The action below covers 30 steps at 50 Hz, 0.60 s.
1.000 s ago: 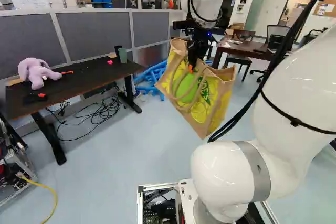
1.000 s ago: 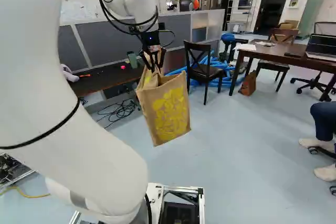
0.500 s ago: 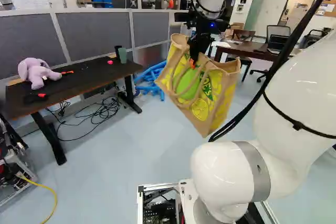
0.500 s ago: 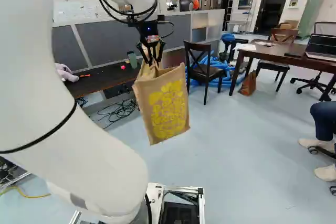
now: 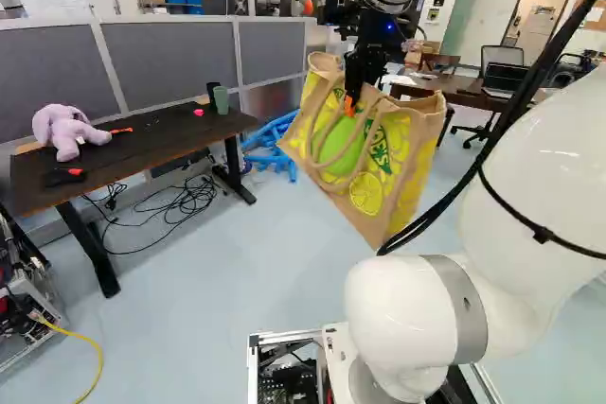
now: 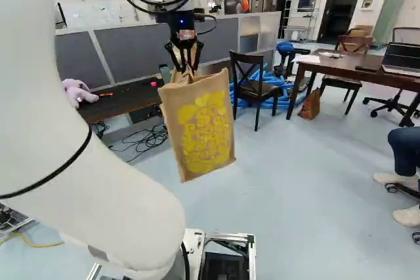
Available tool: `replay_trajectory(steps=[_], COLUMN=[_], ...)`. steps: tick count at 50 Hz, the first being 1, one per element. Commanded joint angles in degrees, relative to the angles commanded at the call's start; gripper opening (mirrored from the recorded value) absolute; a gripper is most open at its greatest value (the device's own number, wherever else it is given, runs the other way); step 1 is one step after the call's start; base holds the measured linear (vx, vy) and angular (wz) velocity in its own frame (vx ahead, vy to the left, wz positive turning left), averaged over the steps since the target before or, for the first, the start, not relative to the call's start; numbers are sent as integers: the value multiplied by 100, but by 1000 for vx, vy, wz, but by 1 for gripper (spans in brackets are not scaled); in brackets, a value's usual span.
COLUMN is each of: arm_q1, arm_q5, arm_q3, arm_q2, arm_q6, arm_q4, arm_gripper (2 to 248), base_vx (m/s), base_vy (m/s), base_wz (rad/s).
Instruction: Pick up the bag on the ground and place it on the table
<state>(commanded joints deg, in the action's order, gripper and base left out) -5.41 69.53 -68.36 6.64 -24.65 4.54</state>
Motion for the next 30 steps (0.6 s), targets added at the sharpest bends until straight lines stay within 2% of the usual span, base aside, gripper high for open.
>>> replay_trajectory(steps=[30], arm_q1=[0], arm_q5=[66], arm_q3=[-28], arm_q2=[19], arm_q6=[0], arm_q4=[23], arm_gripper=[22], base_vx=[0], base_vy=[0], base_wz=[0])
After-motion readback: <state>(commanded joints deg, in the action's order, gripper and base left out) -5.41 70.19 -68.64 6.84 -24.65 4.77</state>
